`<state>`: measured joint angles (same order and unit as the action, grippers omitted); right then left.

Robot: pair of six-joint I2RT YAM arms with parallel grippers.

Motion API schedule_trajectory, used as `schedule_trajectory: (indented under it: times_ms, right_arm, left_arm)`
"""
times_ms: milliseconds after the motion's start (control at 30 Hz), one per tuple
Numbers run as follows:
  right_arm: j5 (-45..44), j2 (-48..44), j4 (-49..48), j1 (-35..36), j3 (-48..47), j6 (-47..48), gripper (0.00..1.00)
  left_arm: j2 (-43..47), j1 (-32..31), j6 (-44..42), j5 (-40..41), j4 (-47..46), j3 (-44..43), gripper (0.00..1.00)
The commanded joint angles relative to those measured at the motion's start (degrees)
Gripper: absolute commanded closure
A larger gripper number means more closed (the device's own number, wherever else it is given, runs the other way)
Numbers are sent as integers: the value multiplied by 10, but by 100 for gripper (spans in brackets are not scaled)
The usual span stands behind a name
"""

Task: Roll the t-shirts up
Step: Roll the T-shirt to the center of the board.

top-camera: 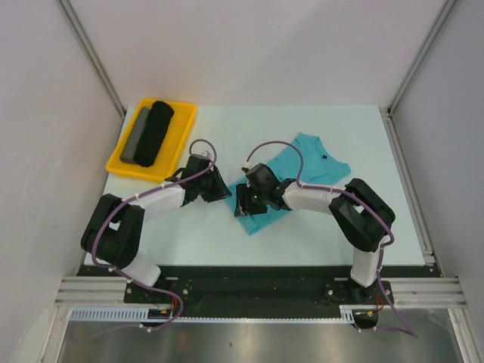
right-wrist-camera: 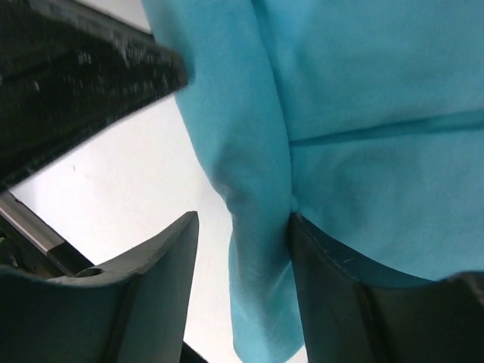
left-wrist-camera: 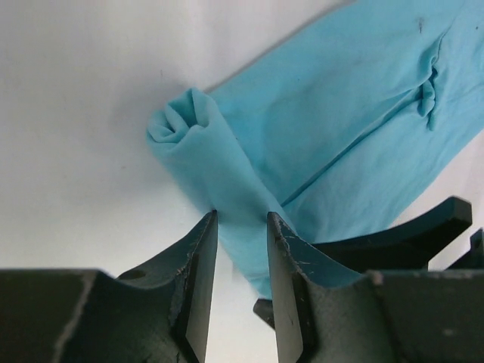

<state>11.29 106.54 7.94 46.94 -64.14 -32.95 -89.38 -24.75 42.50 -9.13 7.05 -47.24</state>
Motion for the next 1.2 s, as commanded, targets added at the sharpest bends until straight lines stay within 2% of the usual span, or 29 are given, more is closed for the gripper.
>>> schedule_trajectory:
  times_ms: [0,233,533,833,867,967,1000,1167]
  right_arm:
    - [-27,-32,51,19,9,8,42]
    - [-80,-56,79,37,16,25,33]
    - [-73,-83,92,54,29,18,39]
    - [-57,-93,92,52,48,8,40]
    - [-51,-95,88,52,49,6,41]
    - [-34,-97,81,49,54,0,52]
    - [-27,-99,79,47,61,-6,60]
    - [16,-118,41,14,107,-35,69]
  left_arm:
    - [-2,-6,4,20,2,-28,62]
    - [-5,-6,4,23,8,-29,62]
    - [-7,-6,4,26,11,-32,62]
    - [-8,-6,4,26,10,-31,62]
    - [-9,-6,4,25,9,-31,62]
    - [-10,-6,4,24,9,-32,62]
    - [-11,-6,4,24,9,-31,62]
    - [-11,-6,2,23,9,-33,62]
